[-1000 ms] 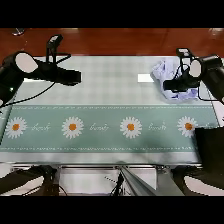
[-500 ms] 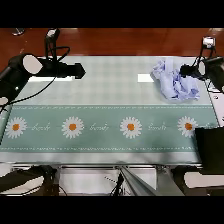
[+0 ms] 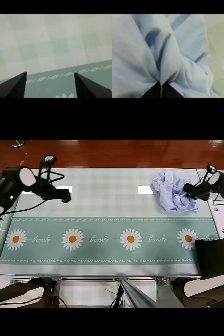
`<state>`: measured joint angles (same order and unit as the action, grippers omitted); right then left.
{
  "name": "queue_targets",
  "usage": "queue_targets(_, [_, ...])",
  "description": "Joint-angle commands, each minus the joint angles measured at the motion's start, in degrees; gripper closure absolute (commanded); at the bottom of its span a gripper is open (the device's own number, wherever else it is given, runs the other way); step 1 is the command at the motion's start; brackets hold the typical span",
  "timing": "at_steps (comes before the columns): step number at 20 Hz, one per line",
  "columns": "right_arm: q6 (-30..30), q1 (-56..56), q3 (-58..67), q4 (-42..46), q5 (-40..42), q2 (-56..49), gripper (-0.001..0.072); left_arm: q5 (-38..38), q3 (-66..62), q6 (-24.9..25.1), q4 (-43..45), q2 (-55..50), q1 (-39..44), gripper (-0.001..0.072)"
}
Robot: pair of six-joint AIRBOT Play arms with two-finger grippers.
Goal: Fold the shirts.
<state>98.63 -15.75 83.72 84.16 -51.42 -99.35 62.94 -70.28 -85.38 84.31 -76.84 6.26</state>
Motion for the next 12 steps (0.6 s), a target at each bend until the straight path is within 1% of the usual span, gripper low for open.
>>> queue_targets(1, [-9.09, -0.07, 8.46, -11.02, -7.76, 3.52, 0.0687, 13.31, 1.42, -1.2, 1.18, 1.6, -8.76, 0.0009])
queue_targets(3, [-10.47, 1.33, 14.16, -13.51, -7.06, 9.64, 0.0687, 11.3, 7.45, 1.62, -7.48, 6.93, -13.35, 0.0009])
queue_targets(4, [-10.8, 2.34, 16.81, -13.7, -6.38, 13.14, 0.0687, 8.98, 12.0, 4.09, -13.99, 10.84, -14.8, 0.0009])
queue_targets(7, [-11.89, 6.03, 22.25, -13.66, -4.66, 22.93, 0.0687, 3.61, 25.49, 12.57, -31.5, 23.19, -15.02, 0.0008])
queue_targets(8, [-12.41, 7.54, 23.76, -13.64, -4.33, 25.99, 0.0687, 2.69, 29.27, 13.99, -35.32, 27.06, -14.53, 0.0008])
queue_targets(10, [-13.55, 10.58, 26.27, -13.62, -4.13, 31.26, 0.0688, 1.29, 34.4, 14.23, -37.86, 32.92, -13.66, 0.0009])
queue_targets(12, [-14.73, 14.05, 28.83, -13.62, -4.87, 35.5, 0.0688, 0.22, 37.16, 14.23, -37.88, 36.57, -13.0, 0.0008])
